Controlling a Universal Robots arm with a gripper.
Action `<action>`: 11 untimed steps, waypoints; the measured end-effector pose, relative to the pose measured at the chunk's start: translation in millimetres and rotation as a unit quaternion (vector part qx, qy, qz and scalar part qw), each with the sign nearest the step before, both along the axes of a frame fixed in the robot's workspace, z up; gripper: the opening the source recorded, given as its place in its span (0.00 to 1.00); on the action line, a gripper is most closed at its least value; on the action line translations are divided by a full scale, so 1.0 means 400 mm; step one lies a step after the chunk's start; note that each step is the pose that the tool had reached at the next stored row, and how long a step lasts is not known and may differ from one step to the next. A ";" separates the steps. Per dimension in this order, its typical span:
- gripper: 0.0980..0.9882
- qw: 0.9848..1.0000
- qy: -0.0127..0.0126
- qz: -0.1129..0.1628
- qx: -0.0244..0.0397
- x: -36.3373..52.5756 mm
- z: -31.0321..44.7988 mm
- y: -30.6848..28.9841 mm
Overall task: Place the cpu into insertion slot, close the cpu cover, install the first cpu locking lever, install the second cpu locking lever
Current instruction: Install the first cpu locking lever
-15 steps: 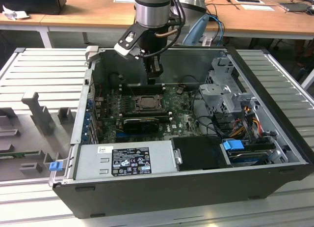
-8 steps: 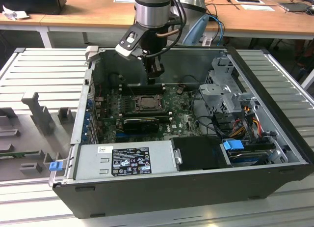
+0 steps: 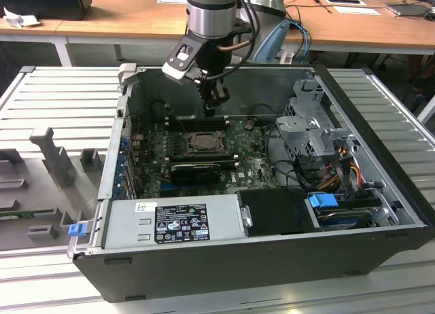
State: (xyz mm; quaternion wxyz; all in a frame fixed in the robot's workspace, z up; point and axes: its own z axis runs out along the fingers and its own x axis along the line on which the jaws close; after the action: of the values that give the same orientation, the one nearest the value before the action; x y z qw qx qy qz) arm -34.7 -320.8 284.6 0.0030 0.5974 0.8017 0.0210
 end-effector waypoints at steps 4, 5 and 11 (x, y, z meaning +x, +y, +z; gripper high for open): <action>0.01 1.000 0.000 0.016 0.000 0.000 0.000 0.000; 0.01 1.000 0.000 0.023 0.000 0.000 0.000 0.000; 0.01 0.999 0.000 0.041 0.000 0.000 0.000 0.000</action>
State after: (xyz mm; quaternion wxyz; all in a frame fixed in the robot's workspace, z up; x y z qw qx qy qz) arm -34.7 -320.8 284.5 0.0021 0.5636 0.8257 0.0212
